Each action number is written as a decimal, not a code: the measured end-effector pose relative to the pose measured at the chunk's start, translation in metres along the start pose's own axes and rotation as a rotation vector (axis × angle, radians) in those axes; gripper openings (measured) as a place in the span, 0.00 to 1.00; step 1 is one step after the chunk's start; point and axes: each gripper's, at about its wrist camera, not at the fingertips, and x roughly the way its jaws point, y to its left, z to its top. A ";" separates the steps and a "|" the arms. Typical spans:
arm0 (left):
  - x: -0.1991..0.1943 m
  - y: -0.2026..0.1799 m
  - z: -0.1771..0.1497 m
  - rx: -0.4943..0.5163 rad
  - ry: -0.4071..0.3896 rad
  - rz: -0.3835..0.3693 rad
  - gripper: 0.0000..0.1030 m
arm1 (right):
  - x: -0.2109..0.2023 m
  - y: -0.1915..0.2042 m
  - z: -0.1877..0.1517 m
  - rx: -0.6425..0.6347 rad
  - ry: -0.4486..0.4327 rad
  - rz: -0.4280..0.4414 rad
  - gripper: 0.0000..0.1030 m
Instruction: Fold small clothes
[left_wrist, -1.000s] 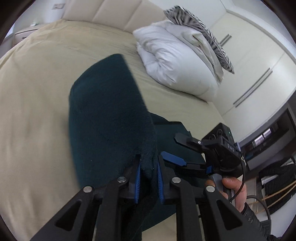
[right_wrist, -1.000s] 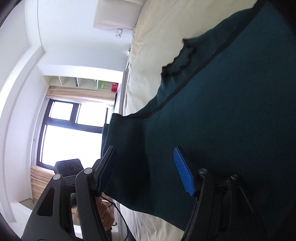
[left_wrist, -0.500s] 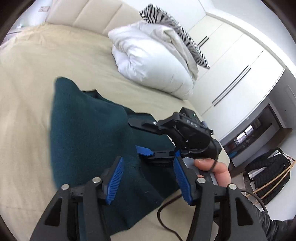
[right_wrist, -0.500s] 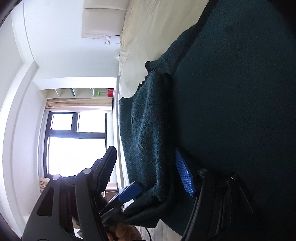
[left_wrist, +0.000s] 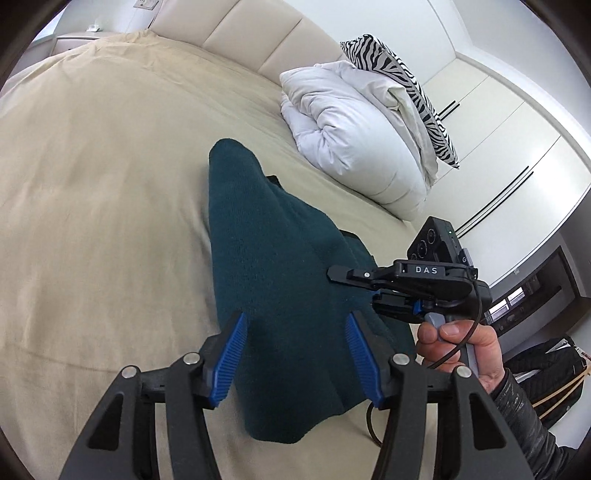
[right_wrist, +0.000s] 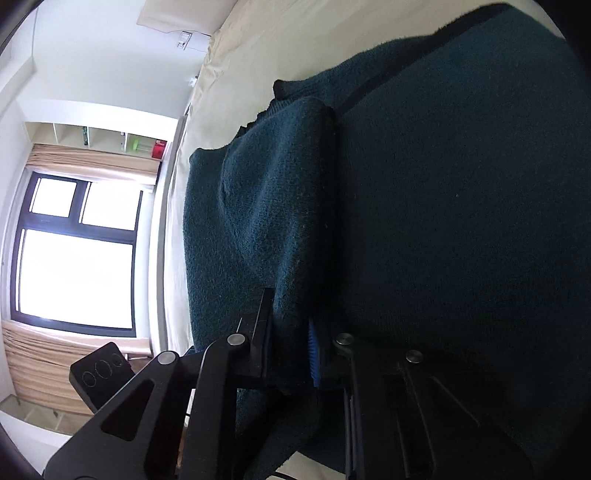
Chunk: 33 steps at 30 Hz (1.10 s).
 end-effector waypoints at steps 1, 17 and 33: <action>0.000 0.000 0.001 0.003 -0.003 -0.001 0.56 | -0.007 0.003 0.000 -0.017 -0.012 -0.009 0.12; 0.084 -0.089 0.025 0.237 0.070 0.053 0.58 | -0.160 -0.074 0.014 -0.023 -0.193 -0.065 0.11; 0.123 -0.095 0.001 0.347 0.130 0.214 0.60 | -0.199 -0.098 -0.038 0.114 -0.246 -0.061 0.48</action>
